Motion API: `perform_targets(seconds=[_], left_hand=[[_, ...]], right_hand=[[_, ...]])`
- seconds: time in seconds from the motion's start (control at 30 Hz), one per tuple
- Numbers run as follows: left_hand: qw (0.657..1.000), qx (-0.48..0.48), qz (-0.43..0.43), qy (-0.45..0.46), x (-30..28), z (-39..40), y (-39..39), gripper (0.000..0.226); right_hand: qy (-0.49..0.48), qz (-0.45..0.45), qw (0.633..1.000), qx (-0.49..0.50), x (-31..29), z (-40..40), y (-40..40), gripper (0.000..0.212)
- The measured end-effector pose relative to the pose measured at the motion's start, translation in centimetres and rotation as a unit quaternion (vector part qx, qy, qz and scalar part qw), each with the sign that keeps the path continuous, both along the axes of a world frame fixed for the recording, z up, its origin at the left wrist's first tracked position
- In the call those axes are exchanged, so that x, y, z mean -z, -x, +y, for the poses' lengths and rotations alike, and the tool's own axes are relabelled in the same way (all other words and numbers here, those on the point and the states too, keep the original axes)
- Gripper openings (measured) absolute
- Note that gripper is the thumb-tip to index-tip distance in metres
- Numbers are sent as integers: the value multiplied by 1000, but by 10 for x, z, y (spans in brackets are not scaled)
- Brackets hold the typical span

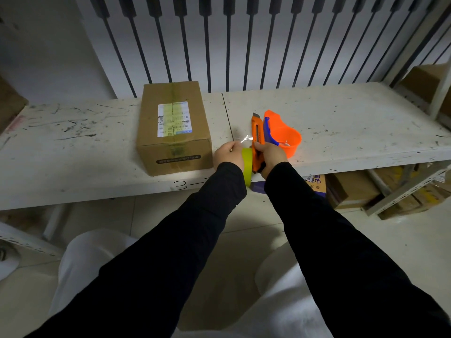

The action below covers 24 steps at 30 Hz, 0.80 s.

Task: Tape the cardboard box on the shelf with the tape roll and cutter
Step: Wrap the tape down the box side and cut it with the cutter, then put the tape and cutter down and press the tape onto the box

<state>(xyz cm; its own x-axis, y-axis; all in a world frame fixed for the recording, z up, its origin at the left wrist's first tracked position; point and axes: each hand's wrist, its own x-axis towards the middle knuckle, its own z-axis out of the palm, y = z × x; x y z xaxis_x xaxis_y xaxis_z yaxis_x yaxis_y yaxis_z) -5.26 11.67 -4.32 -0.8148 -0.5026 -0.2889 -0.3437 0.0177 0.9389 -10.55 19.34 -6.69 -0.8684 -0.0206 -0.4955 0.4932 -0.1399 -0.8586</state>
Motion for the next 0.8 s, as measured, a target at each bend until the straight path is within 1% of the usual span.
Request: perform_targets(seconds=[0.17, 0.3, 0.4, 0.47, 0.53, 0.6, 0.67, 0.77, 0.8], left_hand=[[1000, 12, -11, 18, 1, 0, 9, 35], [999, 25, -4, 41, 1, 1, 14, 37], [998, 32, -5, 56, 2, -2, 20, 37], [996, 49, -11, 75, 2, -4, 24, 38], [991, 74, -20, 110, 1, -6, 29, 39], [984, 91, -25, 154, 1, -7, 34, 44], [973, 111, -23, 203, 1, -8, 39, 47], [940, 157, -23, 301, 9, -12, 45, 47], [926, 166, -30, 337, 12, -15, 48, 47]], right_hand=[[-27, 13, 999, -11, 3, 0, 4, 20], [-30, 24, 998, -56, 6, 4, 6, 23], [-18, 33, 997, -70, 9, 5, 5, 29], [-17, 36, 996, -77, 8, 4, 5, 28], [-33, 20, 996, -78, 5, 1, 9, 27], [-82, 8, 994, -69, 6, -3, 13, 26], [-123, 30, 990, -63, 10, -9, 15, 20], [-160, 65, 984, -42, 21, -12, 19, 34], [-168, 73, 982, -37, 22, -12, 19, 34]])
